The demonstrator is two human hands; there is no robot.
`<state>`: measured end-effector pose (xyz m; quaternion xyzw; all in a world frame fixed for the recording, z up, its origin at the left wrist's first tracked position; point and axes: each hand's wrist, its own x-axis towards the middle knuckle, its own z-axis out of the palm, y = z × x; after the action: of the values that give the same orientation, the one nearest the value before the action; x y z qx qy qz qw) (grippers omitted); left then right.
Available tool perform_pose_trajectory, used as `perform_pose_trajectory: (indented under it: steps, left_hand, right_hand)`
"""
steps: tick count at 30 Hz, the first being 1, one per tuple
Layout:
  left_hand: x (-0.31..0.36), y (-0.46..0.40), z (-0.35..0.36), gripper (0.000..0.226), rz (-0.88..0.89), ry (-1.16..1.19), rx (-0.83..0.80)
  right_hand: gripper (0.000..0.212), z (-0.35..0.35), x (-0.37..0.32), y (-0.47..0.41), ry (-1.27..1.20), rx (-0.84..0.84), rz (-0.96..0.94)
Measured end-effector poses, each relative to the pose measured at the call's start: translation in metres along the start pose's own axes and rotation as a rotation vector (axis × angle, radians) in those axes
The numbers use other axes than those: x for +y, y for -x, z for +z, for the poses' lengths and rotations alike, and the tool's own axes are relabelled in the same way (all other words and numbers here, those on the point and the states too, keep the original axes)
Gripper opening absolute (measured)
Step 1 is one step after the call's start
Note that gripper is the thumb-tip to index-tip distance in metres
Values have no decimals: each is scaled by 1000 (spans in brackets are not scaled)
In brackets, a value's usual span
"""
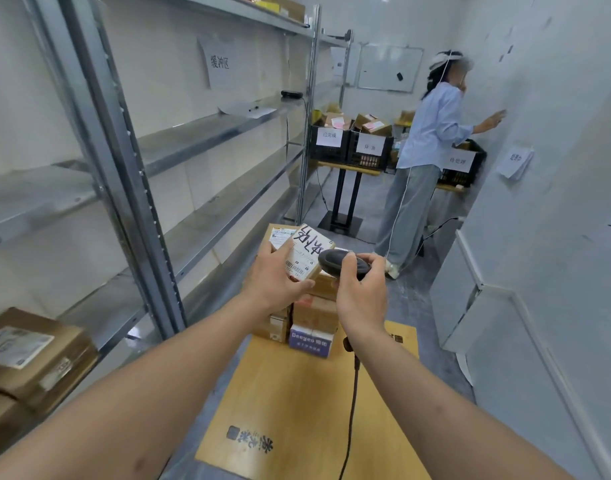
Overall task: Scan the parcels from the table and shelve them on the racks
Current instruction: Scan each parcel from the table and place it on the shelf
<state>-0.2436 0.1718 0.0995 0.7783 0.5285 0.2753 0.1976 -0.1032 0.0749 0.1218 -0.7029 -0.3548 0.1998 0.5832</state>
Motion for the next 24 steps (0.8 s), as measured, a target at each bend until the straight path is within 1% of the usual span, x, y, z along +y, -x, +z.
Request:
perform_pose_trajectory:
  steps: [6,9,12,16,24]
  left_hand:
    - [-22,32,-36,100,-35,-44,42]
    - [-35,47,-50,101,-88,-75,71]
    - [-45,62,-65,97,-148,-101,116]
    - [-60,85,-81,80,-248,-124,198]
    - [-76,160,-105,78,-499,-201,351]
  right_hand:
    - [22,31,-12,29,-6,-64,-20]
    - [21,44,-17,41,-19,-127,-49]
    - [24,58,-20,50,2,-192,-81]
    - [24,76,-23,61,9,-326,-122]
    - [25,100,-28,100,5,-621,-216]
